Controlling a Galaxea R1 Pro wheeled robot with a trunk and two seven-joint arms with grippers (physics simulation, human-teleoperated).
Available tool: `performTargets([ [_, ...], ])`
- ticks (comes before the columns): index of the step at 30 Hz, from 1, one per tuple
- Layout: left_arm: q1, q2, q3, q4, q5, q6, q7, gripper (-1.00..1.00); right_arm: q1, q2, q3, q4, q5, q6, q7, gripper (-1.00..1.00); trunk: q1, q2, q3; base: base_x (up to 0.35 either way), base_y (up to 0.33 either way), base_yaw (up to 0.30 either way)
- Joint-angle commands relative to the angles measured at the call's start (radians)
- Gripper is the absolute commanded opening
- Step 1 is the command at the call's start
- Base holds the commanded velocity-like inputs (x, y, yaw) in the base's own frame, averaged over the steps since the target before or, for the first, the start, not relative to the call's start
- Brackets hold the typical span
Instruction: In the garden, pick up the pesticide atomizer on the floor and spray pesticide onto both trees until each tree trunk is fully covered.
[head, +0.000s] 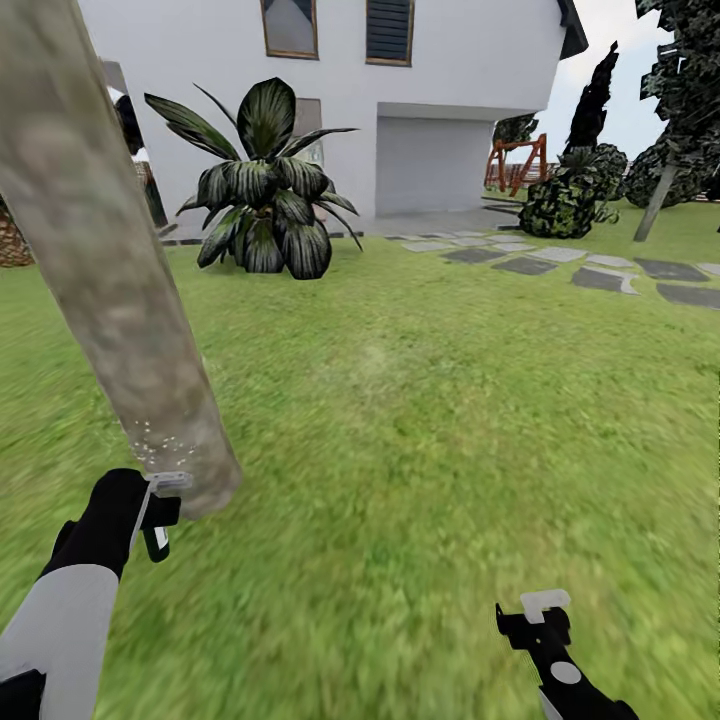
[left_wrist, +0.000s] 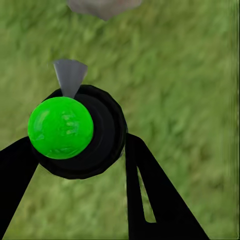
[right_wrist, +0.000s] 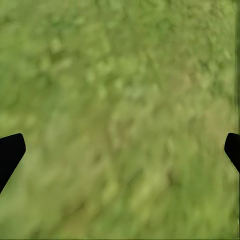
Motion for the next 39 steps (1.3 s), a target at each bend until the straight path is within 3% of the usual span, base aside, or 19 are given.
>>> performTargets([
  [1,-0.001,0.0,0.002,-0.001,-0.011,0.003,-0.01,-1.0,-0.001,-0.001,0.008,0.001,0.007,0.0,-0.01,1.0,0.0,0.0,-0.001,0.098,-0.262,0.001],
  [6,-0.001,0.001,0.004,-0.001,-0.011,0.003,-0.01,-1.0,-0.001,-0.001,0.008,0.001,0.007,0.0,-0.01,1.0,0.0,0.0,-0.001,0.048,-0.268,0.044],
  [16,-0.001,0.004,0.005,-0.001,-0.011,0.003,-0.012,-1.0,-0.001,-0.001,0.008,0.001,0.007,0.0,-0.01,1.0,0.0,0.0,-0.001,0.037,-0.273,0.262],
  [32,-0.001,0.004,0.004,-0.001,-0.011,0.003,-0.012,-1.0,-0.001,-0.001,0.008,0.001,0.007,0.0,-0.01,1.0,0.0,0.0,-0.001,0.176,-0.245,0.033],
  [39,-0.001,0.004,0.005,-0.001,-0.01,0.003,-0.012,-1.0,-0.001,-0.001,0.008,0.001,0.007,0.0,-0.01,1.0,0.0,0.0,-0.001,0.186,-0.23,0.216],
])
